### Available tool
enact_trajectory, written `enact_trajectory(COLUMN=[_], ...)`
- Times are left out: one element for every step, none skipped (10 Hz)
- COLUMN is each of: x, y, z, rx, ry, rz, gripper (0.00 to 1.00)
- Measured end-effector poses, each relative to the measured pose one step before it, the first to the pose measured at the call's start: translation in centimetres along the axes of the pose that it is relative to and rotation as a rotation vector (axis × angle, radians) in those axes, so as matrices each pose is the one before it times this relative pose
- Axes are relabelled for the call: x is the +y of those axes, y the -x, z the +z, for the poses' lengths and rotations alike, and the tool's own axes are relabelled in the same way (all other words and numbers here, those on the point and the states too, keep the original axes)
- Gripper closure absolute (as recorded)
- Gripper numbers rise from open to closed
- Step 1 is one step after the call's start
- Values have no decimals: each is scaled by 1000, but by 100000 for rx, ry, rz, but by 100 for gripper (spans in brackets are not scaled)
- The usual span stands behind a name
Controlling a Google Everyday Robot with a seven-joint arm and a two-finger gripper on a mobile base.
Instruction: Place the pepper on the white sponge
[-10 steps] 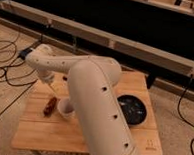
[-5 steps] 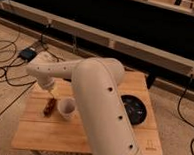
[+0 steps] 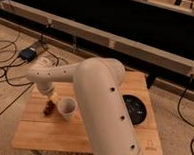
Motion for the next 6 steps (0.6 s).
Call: enact_trajectory(x=[239,178,203,211,152,146], y=[416,229,209,165,125,87], z=[461,343,360,332,256,275], rx=[-708,-454,-493,-390,-296,-287], ry=[454,284,347,408,307,289], rz=[212,207,284,287,298,401], gripper=[36,36,36,37,42,52])
